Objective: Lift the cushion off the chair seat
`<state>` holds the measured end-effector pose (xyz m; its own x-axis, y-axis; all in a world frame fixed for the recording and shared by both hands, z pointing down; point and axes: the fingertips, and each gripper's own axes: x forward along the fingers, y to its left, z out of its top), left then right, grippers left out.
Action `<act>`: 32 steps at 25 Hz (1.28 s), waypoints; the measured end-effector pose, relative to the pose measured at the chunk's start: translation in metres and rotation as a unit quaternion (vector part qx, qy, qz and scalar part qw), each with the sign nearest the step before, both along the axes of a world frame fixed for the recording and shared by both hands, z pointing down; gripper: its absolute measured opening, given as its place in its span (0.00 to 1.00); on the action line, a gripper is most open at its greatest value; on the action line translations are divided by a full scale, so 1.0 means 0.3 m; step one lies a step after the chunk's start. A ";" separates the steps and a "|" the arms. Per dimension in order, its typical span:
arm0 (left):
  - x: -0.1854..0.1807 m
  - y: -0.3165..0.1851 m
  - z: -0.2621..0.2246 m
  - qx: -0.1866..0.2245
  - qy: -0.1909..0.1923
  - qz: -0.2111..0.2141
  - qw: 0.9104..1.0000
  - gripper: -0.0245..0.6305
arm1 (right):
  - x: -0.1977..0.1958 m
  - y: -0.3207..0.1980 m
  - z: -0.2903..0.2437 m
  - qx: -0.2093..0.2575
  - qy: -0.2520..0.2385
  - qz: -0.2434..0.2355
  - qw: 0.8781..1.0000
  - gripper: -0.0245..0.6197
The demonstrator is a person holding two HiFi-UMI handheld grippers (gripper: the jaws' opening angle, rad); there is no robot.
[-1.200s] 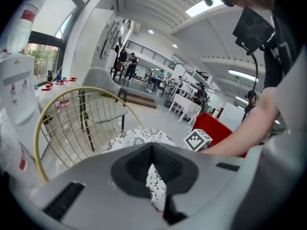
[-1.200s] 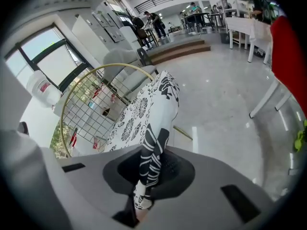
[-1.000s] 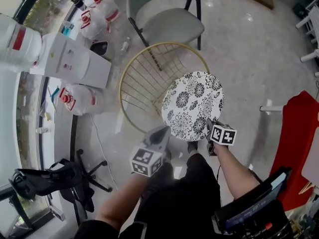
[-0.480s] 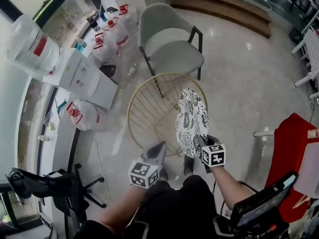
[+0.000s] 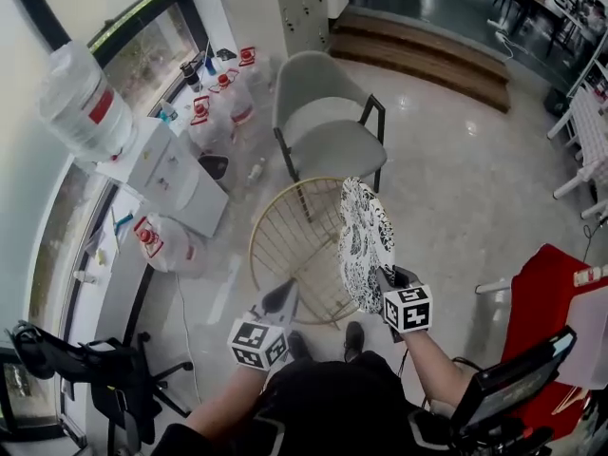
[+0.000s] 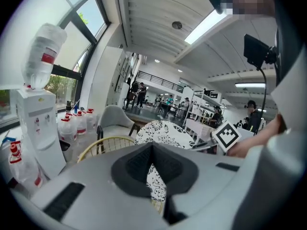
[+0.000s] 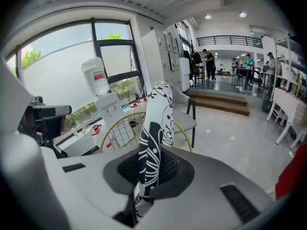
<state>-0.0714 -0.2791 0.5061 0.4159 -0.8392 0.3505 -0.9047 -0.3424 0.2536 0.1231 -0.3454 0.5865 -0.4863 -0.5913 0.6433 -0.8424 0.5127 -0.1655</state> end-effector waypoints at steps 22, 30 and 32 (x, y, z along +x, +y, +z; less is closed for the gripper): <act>-0.139 -0.069 -0.523 0.151 -0.031 -0.058 0.986 0.05 | -0.170 -0.049 -0.788 0.227 -0.116 -0.028 0.967 0.09; -0.155 -0.052 -0.672 0.194 -0.017 -0.063 0.979 0.05 | -0.190 -0.019 -0.907 0.264 -0.115 -0.035 0.957 0.08; -0.155 -0.046 -0.681 0.196 -0.011 -0.063 0.979 0.05 | -0.192 -0.016 -0.918 0.268 -0.114 -0.031 0.956 0.08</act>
<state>-0.1180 -0.2930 0.3018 0.2966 -0.9550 -0.0006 -0.9498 -0.2951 0.1042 0.0656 -0.3502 0.3111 -0.6229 -0.7717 0.1288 -0.7808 0.6234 -0.0411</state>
